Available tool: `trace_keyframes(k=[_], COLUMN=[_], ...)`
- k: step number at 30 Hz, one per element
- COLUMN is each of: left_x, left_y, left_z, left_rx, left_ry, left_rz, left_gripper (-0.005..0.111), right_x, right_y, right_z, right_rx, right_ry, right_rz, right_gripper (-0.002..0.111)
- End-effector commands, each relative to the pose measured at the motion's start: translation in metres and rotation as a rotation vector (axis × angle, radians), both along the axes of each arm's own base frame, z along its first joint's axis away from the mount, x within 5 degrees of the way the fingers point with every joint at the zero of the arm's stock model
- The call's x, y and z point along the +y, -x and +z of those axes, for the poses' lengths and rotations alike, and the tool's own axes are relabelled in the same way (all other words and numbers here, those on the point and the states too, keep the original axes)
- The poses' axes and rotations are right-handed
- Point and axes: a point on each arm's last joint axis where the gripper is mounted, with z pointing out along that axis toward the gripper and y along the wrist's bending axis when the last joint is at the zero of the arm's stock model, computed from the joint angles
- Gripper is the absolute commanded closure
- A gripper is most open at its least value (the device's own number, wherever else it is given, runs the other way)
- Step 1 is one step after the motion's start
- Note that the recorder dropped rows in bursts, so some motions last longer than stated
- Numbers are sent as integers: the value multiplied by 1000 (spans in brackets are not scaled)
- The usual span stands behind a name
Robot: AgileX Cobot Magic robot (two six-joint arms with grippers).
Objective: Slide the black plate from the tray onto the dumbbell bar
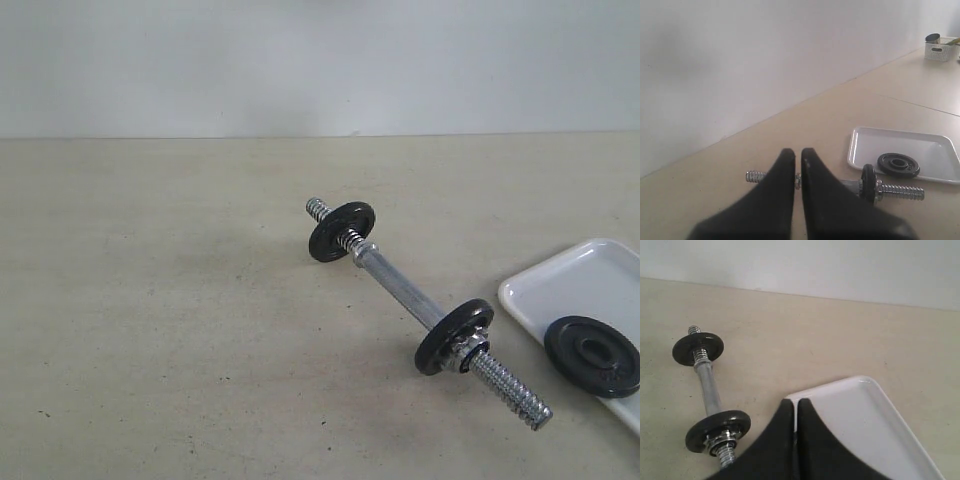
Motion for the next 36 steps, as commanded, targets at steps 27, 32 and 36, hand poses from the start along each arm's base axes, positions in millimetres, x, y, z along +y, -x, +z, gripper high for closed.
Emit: trace_keyframes(k=[27,32,36], left_x=[17,21,22], left_y=[-16,-25,-34], left_z=[-2,-5,-10], left_rx=[112,130,144], left_ry=[169,170,122], left_rz=[241,298,307], left_gripper=[102,102,102], right_x=[-4,-1,3], right_y=[-15,-42,-74], right_z=[22,17,14], right_rx=[-220,-2,204], right_ry=[13,69,93], right_rz=[-44,11,71], right_gripper=[108,108,108])
